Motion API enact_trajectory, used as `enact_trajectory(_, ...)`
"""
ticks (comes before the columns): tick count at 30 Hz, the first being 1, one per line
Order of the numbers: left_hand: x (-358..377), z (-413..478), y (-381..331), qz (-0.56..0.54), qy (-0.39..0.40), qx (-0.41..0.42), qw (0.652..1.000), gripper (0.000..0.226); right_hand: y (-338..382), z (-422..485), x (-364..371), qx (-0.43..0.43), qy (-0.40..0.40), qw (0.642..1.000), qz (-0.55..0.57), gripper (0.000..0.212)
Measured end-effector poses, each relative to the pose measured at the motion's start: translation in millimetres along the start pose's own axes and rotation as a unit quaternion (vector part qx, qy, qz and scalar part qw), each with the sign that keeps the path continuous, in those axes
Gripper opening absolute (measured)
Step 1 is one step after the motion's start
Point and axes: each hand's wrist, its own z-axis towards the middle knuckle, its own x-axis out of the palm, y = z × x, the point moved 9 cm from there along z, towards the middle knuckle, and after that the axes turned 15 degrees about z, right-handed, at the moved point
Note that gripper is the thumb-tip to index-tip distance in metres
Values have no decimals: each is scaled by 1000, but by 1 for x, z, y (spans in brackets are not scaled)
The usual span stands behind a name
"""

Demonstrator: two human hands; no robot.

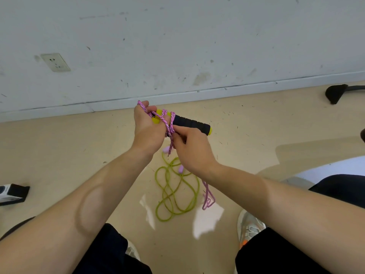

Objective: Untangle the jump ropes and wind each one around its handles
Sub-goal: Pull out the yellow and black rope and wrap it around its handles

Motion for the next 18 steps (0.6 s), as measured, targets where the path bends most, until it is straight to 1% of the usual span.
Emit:
enact_trajectory(3, 0, -1, 2, -1, -10, -14, 1000, 80, 8, 3, 0, -48, -2, 997, -59, 29)
enact_trajectory(7, -4, 1, 11, -29, -33, -49, 998, 75, 10, -2, 14, -80, 13, 990, -116, 23)
enact_trajectory(9, -9, 4, 13, -35, -56, -69, 995, 70, 8, -10, 21, -83, 14, 990, -112, 20)
enact_trajectory(10, -12, 7, 14, -45, -62, -81, 994, 69, 6, -13, 21, -74, 9, 992, -97, 21)
enact_trajectory(12, -16, 13, 17, -91, -57, -105, 989, 68, -3, -17, 22, -28, 7, 997, -69, 23)
enact_trajectory(14, -18, 18, 21, -146, -31, -129, 980, 68, -14, -16, 20, 11, 18, 999, -44, 22)
enact_trajectory(15, -17, 19, 21, -173, -12, -142, 975, 65, -18, -14, 19, 24, 27, 999, -37, 23)
enact_trajectory(18, -9, 13, 16, -221, 54, -158, 961, 36, -27, -2, 11, 54, 70, 995, -43, 26)
